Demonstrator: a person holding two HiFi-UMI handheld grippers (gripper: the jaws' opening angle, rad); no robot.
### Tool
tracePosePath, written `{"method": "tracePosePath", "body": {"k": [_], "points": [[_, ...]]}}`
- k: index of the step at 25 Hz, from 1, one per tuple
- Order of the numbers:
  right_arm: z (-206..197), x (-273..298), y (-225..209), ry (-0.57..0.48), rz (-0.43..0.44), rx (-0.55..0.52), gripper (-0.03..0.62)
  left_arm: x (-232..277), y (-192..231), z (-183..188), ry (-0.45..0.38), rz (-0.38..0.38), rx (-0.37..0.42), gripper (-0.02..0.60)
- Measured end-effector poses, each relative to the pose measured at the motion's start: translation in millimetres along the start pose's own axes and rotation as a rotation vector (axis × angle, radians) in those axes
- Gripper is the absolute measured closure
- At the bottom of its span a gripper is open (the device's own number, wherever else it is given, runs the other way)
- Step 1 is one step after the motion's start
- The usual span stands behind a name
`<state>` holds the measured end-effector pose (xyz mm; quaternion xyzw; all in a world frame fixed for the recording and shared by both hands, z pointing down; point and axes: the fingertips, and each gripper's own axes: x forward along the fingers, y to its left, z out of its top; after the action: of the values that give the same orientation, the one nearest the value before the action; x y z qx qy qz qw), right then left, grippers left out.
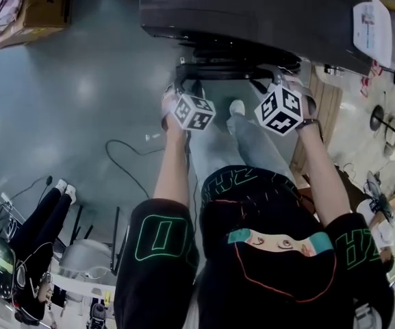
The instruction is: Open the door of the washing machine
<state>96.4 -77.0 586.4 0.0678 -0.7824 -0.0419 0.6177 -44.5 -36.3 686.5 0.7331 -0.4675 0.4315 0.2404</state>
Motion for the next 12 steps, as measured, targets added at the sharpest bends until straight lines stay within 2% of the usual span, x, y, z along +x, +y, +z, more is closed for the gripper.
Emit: {"method": "tracePosePath", "body": {"k": [4, 12], "points": [[-9.9, -4.7, 20.9, -0.015, 0.06, -0.056, 0.441, -10.0, -27.3, -20.9, 0.061, 0.028, -0.049, 0.434], [-29.7, -14.6, 63.4, -0.039, 0.126, -0.247, 0.442, -34.3, -85.9, -58.7, 0.132, 0.102, -0.196, 0.436]]}}
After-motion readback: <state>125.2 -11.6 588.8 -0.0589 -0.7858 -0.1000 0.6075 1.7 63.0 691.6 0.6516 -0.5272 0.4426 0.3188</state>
